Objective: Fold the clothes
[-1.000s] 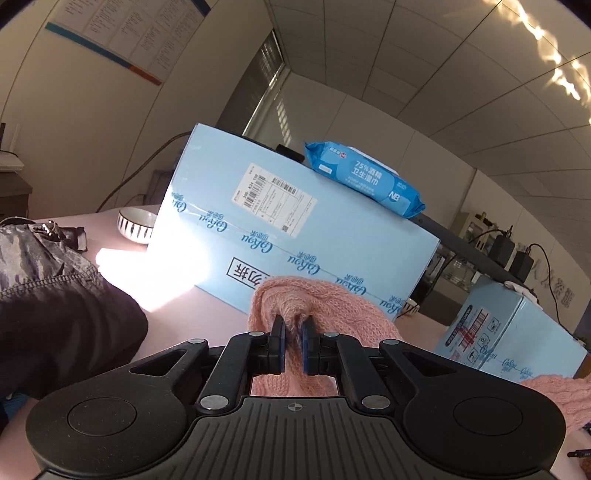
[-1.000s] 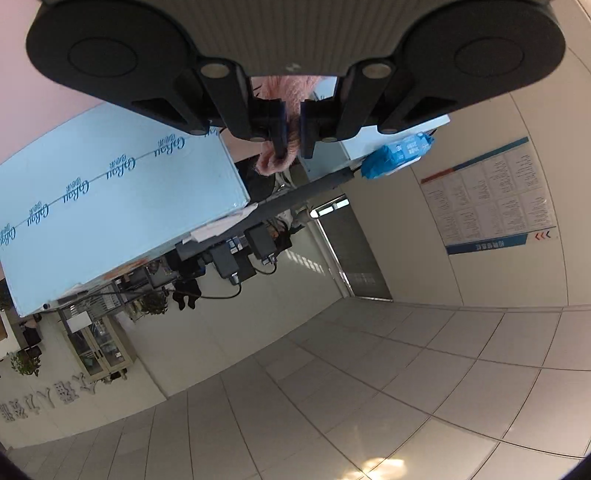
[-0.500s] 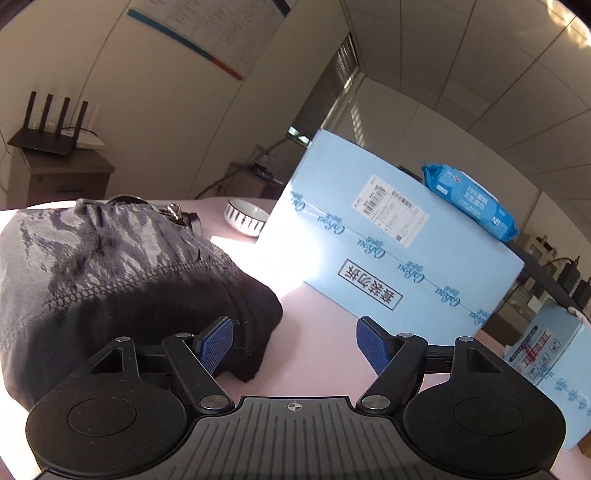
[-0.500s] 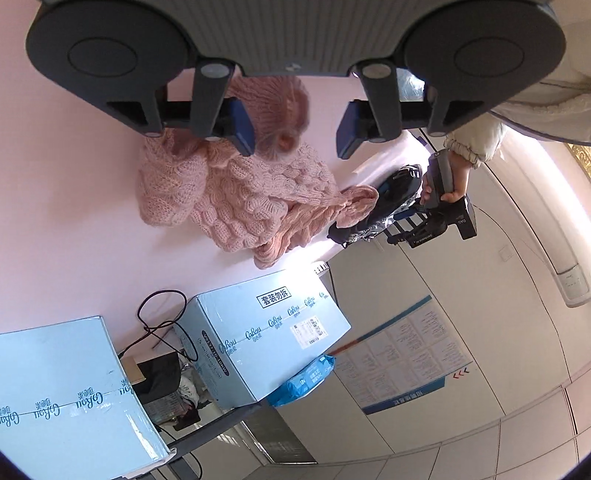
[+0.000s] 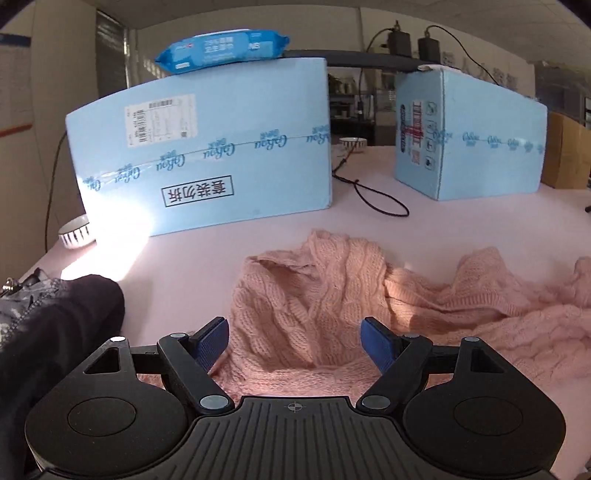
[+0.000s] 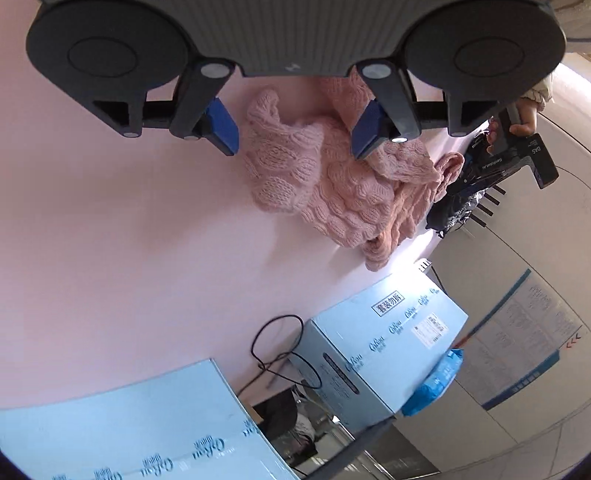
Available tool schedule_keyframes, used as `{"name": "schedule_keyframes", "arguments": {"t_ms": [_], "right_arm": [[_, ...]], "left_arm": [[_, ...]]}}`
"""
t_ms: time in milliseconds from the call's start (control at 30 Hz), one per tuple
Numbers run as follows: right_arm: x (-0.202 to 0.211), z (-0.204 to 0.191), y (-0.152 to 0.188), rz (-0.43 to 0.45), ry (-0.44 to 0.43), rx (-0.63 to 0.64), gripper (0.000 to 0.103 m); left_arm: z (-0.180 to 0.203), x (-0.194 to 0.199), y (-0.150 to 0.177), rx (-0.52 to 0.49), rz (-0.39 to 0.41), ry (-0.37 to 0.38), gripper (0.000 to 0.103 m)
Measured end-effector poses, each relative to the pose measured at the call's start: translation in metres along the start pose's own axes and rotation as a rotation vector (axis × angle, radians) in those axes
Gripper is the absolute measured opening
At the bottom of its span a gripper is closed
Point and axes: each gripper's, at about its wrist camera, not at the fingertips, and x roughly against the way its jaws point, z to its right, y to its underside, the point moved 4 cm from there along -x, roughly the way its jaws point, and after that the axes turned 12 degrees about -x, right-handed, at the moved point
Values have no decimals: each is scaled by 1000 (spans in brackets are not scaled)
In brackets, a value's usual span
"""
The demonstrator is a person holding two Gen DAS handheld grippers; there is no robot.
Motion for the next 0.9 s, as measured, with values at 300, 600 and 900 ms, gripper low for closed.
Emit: {"name": "schedule_keyframes", "arguments": {"t_ms": [300,600,900], "right_arm": [[-6,-28,-37,393,199,145,15],[-38,-17,-133,462,499,259,39],[6,1,-83,471,-42,273,89]], "left_arm": [[29,-36,7,26,-47,97,20],[80,-32,-18,-47,52,130,25],[36,-1,-1,-16,101,7,79]]}}
